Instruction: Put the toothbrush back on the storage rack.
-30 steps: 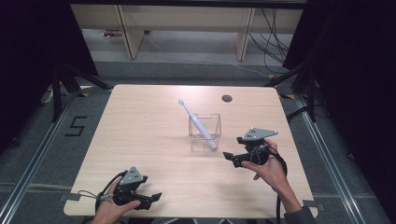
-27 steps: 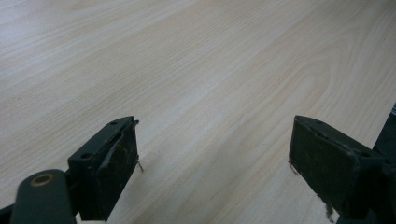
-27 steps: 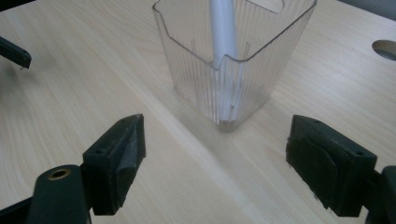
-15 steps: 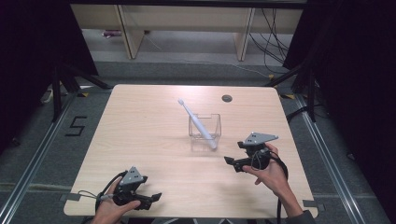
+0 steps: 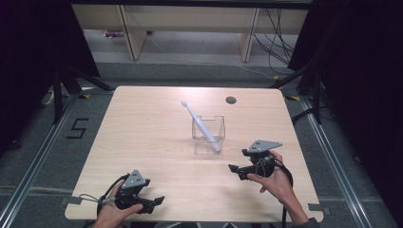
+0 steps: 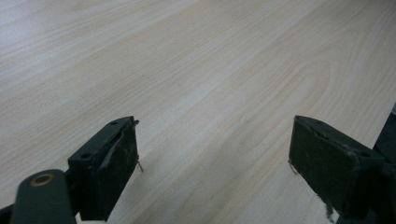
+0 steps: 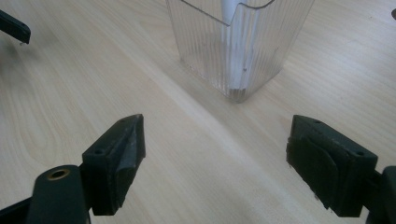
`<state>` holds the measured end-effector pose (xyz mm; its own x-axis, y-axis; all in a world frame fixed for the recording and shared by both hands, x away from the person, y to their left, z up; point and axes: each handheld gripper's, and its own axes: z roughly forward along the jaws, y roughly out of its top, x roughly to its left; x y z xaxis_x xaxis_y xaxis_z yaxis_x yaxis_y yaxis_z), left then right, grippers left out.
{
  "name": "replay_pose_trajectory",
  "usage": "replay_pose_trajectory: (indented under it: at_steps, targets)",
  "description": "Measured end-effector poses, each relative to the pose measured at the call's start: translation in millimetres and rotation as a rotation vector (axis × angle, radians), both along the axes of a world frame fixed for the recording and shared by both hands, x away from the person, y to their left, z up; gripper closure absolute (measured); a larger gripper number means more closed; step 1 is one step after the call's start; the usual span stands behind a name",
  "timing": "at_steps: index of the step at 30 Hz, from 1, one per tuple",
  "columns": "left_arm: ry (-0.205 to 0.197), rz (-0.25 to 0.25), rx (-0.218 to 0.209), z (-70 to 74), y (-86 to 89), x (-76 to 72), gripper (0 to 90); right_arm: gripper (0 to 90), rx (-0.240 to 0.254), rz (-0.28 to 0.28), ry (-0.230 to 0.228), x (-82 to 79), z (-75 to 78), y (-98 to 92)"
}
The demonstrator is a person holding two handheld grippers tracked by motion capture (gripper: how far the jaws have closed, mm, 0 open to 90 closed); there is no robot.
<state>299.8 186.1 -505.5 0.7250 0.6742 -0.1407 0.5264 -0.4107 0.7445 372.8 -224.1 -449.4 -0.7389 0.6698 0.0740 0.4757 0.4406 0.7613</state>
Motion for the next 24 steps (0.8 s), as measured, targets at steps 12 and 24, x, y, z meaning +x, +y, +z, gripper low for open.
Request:
replay_pose_trajectory:
  at_steps: [12,24]
  targets:
    - [-0.001,0.000,0.000,0.1,0.2,-0.2,14.9,20.0,-0.010,0.016,0.013,-6.3,-6.5,-0.7]
    - [-0.001,-0.001,0.003,-0.3,0.3,0.1,14.9,19.8,-0.023,0.028,0.004,-12.0,-12.6,-2.0]
